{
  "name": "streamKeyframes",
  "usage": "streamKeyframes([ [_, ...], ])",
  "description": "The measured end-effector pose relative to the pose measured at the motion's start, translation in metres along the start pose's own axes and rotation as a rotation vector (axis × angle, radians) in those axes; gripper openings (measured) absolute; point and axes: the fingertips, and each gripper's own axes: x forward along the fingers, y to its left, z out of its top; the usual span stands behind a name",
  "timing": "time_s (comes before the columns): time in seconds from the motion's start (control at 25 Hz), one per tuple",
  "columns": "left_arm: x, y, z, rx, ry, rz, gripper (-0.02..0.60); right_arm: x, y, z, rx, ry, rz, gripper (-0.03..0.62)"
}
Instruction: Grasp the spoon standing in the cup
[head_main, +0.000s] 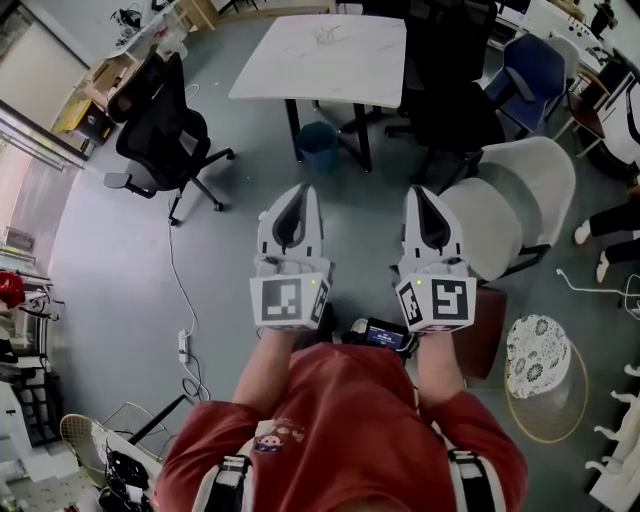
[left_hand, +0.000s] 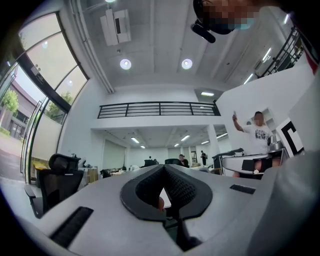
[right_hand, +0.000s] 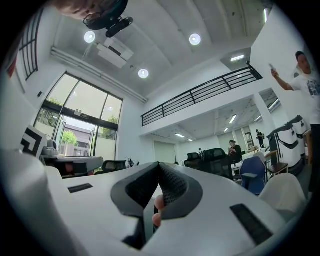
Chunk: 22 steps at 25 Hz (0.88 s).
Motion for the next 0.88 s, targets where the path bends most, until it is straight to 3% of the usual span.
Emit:
streamKeyframes([
  [0.4,0.020,0.012,-0.003,-0.017,-0.021,0.020,0.009,0.025,-0.003,0.003,-0.032,-0.013,0.024,0.012],
  [0.88,0.090,0.060,-0.038,-0.075,-0.002,0.008,0.009,0.105,-0.011,-0.023,-0.086,0.038,0.005,0.012],
])
